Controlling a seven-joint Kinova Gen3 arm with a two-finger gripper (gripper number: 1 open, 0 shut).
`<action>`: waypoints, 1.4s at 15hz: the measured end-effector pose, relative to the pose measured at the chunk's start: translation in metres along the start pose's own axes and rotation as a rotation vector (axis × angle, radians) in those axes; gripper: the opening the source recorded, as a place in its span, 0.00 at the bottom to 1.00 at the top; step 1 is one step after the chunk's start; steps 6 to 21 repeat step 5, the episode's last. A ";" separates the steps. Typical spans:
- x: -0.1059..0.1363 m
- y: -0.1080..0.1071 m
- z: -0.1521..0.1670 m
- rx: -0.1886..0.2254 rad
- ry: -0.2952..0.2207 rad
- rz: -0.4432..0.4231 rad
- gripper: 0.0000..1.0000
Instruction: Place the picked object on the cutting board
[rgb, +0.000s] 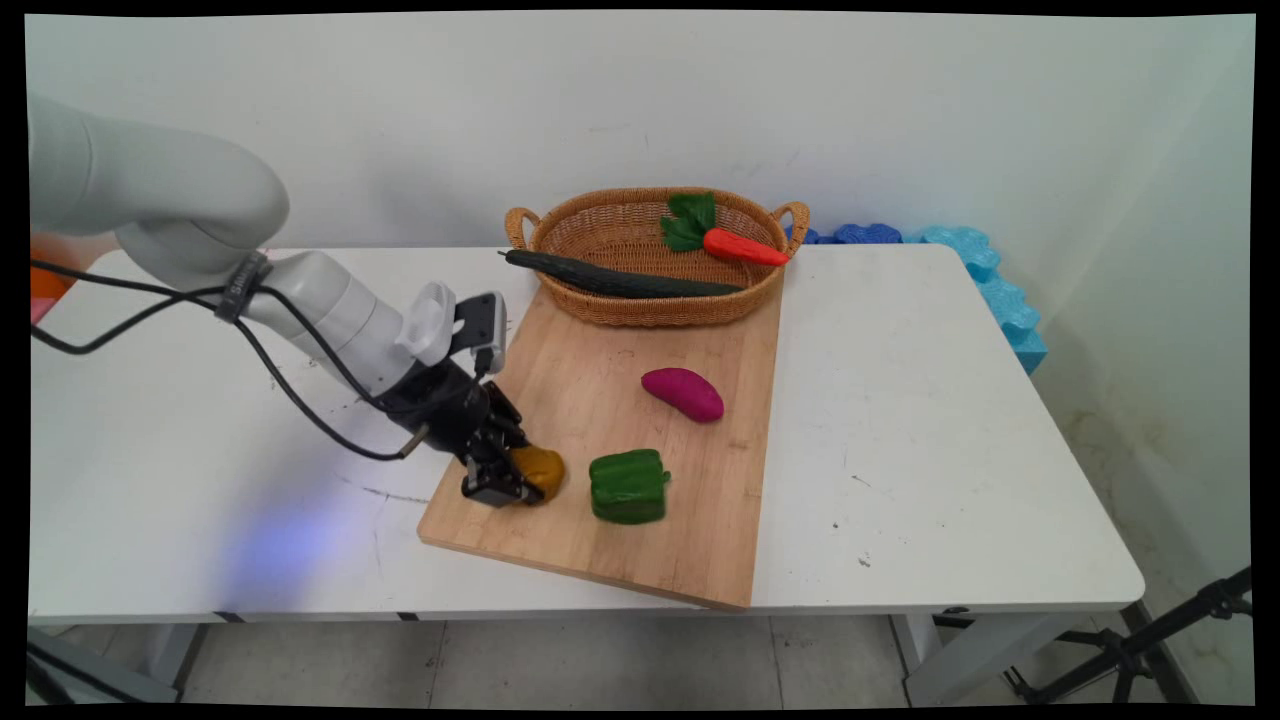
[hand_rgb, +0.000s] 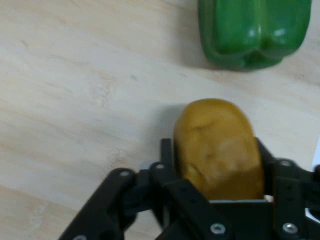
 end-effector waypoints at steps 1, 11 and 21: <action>-0.001 0.000 0.001 -0.001 0.000 0.001 0.00; -0.005 0.002 0.006 -0.006 0.000 0.012 1.00; -0.005 0.002 0.006 -0.006 0.000 0.012 1.00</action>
